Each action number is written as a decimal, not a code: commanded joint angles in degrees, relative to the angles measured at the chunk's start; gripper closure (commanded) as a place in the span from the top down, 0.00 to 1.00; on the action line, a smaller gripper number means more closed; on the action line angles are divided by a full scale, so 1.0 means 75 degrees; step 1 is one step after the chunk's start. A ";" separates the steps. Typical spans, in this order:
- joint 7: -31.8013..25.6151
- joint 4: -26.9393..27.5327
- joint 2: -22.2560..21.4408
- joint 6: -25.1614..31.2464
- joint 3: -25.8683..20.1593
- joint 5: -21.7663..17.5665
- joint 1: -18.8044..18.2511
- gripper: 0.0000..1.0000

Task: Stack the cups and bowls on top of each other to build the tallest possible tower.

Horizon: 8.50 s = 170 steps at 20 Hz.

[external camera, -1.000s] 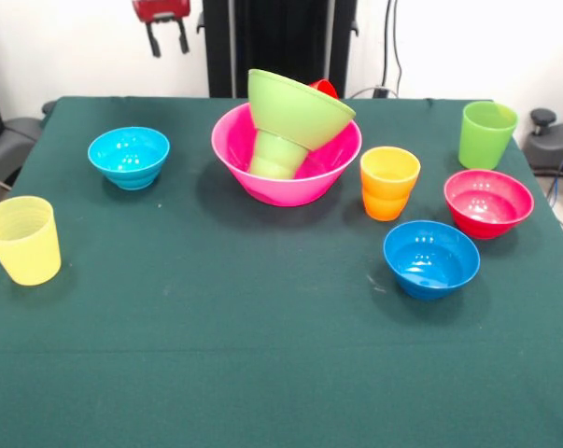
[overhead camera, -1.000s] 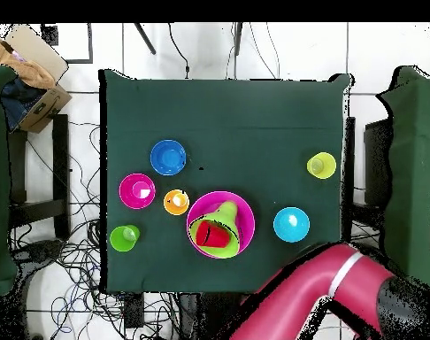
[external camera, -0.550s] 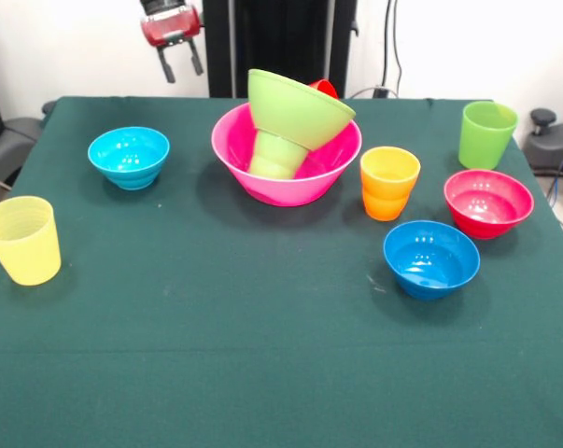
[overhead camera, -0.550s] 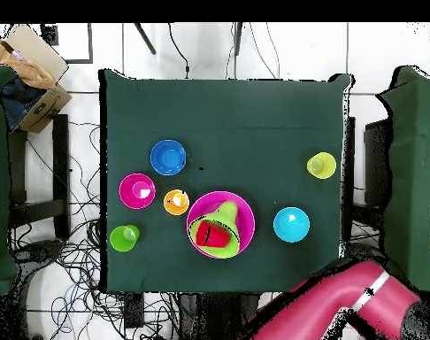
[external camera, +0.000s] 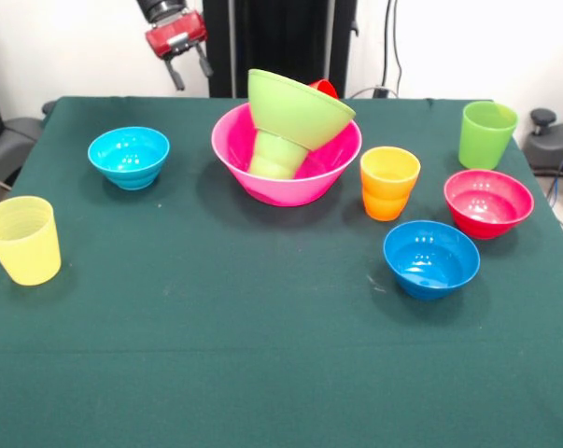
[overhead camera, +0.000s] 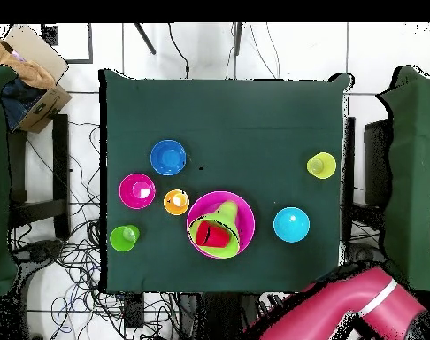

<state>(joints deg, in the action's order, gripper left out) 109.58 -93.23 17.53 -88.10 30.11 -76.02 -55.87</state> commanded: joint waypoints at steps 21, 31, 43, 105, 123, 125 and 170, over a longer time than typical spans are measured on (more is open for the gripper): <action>0.1339 0.0607 -0.2026 0.3551 -0.0888 0.2420 0.3745 1.00; 0.1729 0.0728 -0.2370 0.3755 -0.1057 0.1863 0.3823 1.00; 0.2041 0.1053 -0.2402 0.3914 -0.0993 0.1571 0.4141 1.00; 0.6266 0.1825 -0.2809 0.4969 0.1227 -0.1025 0.6652 1.00; 0.9790 0.2774 -0.2286 0.4436 0.2225 -0.2224 0.8106 1.00; 1.0132 0.2895 -0.2356 0.4119 0.2320 -0.2504 0.8230 1.00; 0.6066 0.1796 -0.3068 0.4151 0.0533 -0.0313 0.6583 1.00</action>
<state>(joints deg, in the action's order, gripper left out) 176.80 -76.41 -4.12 -55.30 48.76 -84.63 -3.22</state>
